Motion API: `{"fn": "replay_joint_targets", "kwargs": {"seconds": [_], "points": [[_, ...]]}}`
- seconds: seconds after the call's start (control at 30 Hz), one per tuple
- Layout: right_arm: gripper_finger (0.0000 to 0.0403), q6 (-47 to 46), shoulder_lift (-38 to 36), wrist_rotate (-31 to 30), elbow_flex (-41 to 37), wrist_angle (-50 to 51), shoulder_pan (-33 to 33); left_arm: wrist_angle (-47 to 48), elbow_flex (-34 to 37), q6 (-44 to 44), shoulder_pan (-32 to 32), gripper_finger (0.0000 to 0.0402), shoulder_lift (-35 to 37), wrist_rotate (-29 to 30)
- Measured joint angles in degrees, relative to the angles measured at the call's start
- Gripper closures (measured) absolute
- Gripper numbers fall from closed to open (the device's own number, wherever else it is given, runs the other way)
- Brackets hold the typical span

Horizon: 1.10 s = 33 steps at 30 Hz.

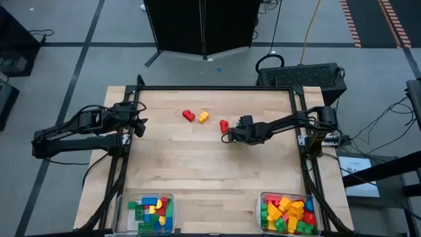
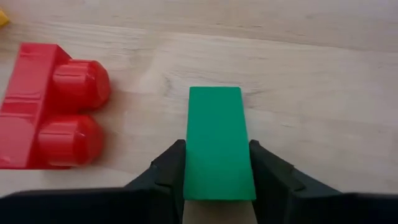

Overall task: Sort blocks by size
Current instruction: Put the green triangular block into the left transparent bin

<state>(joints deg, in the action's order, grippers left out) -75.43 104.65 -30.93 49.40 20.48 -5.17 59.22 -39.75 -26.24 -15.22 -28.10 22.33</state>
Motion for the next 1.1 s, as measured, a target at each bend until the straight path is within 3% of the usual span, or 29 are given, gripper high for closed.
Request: {"fn": "replay_joint_targets", "kwargs": {"seconds": [0.17,0.3,0.47,0.6,0.73,0.87,1.1], "points": [[0.0289,0.5,-0.9,2.2,2.0,0.4,0.9,0.0,0.0,0.0,0.0,0.0146,0.0,0.0],[0.0289,3.2,-2.6,4.6,8.1,5.5,3.2,0.0,0.0,0.0,0.0,0.0146,0.0,0.0],[0.0289,5.3,-5.1,2.3,21.1,22.2,6.7,0.1,0.0,-0.1,0.0,0.0146,0.0,0.0],[0.0289,1.4,-5.6,1.8,34.1,38.4,12.5,0.1,0.0,-0.2,0.0,0.0146,0.0,0.0],[0.0289,-10.3,-5.7,1.4,43.1,55.1,20.3,0.2,0.0,-0.2,0.0,0.0146,0.0,0.0],[0.0289,-29.4,-5.7,1.5,47.9,69.4,31.3,0.2,0.0,-0.2,0.0,0.0146,0.0,0.0],[0.0289,-52.9,-4.8,4.0,48.0,69.5,47.2,0.2,0.0,-0.1,0.0,0.0146,0.0,0.0]]}}
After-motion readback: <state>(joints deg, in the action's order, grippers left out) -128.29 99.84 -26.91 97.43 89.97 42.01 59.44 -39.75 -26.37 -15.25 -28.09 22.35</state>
